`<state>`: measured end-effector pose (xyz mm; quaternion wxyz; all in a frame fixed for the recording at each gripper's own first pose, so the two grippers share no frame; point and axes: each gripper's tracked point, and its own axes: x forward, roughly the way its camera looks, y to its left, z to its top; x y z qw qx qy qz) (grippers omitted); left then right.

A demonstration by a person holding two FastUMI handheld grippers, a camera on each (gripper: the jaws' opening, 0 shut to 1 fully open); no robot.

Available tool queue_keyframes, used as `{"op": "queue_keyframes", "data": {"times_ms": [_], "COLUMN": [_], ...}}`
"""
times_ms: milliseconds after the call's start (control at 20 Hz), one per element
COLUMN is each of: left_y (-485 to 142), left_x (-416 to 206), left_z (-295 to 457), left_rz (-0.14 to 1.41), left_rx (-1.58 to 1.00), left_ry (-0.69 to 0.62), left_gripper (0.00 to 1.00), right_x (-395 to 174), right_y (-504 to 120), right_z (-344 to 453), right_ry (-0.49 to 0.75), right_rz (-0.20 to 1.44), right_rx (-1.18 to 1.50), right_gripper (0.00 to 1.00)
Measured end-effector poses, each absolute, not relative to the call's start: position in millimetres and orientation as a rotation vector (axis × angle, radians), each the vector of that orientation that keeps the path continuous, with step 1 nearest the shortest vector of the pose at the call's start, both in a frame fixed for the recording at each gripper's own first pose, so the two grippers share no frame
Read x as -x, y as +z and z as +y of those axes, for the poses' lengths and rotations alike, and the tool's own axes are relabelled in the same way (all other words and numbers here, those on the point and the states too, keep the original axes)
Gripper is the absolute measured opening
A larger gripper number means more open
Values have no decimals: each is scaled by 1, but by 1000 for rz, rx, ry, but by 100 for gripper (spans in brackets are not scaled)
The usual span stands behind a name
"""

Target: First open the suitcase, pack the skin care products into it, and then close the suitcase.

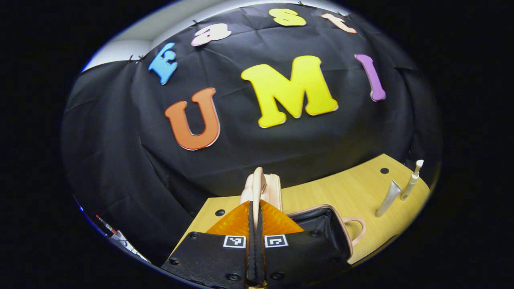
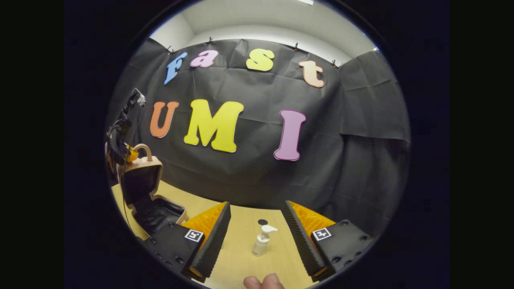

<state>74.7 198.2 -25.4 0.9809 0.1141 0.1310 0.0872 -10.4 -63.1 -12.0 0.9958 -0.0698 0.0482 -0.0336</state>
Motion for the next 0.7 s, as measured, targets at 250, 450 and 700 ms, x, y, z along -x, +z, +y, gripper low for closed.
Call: {"op": "queue_keyframes", "data": {"times_ms": [250, 450, 700], "left_y": [-43, -114, -247], "left_x": [-64, -74, -77], "left_z": [313, 415, 466], "left_rz": [191, 255, 457], "left_rx": [-29, 82, 354], "left_ry": [215, 248, 303], "left_gripper": [3, 3, 6], "right_x": [12, 19, 21], "right_y": [0, -2, -17], "right_z": [-17, 9, 48], "right_ry": [-39, -68, -48], "right_rz": [97, 122, 182], "right_rx": [167, 233, 269], "right_gripper": [80, 80, 80]}}
